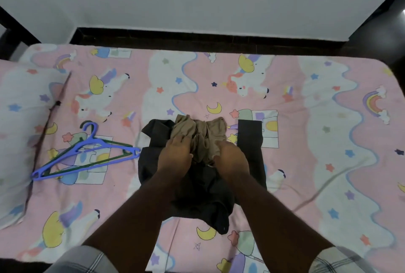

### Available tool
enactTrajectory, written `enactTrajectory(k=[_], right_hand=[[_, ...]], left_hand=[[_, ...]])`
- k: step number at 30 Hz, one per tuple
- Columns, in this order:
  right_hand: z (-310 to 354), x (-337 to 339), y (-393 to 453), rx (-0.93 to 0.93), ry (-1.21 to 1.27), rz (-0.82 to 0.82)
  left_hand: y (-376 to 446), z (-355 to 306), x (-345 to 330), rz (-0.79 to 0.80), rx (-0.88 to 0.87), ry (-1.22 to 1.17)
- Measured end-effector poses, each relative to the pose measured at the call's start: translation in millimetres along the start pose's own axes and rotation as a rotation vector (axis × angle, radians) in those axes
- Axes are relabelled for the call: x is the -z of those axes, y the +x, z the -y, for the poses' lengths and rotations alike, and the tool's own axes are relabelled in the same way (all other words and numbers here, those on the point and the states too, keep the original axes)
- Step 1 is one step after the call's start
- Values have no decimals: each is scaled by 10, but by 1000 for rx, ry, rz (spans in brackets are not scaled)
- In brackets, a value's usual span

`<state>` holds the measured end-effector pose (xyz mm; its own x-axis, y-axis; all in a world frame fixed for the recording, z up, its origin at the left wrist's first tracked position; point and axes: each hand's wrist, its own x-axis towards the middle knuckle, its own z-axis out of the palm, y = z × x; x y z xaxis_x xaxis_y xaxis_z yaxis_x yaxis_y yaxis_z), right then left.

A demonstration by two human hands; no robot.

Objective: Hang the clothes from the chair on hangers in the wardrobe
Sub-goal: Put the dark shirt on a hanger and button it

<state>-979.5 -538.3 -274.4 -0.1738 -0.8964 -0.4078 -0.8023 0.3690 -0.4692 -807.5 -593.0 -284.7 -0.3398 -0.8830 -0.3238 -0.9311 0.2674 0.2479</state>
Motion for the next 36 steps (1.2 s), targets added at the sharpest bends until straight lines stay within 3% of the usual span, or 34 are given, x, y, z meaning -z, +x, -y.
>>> enactTrajectory(k=[13,17,21,27,33,36], right_hand=[[-193,-1035,1267,-93,-174,223],[-233,-997,1311,-24,-149,87],[-211,-522,1160,6,-89,-147],[-514,654,671,-19,-26,-443],[-1281,1829,-189,-155,-33,-619],[-1686,2238,-609,-218,-79,-712]], left_hand=[[1096,386,-982,189,-51,171],[1173,328,-937,100,-160,32],[1131,7,-646,-19,-225,-95],[1079,-1159,-39,-132,-409,-242],[732,-2677,390,-129,-599,-388],[492,-3386,471,-10,-674,-494]])
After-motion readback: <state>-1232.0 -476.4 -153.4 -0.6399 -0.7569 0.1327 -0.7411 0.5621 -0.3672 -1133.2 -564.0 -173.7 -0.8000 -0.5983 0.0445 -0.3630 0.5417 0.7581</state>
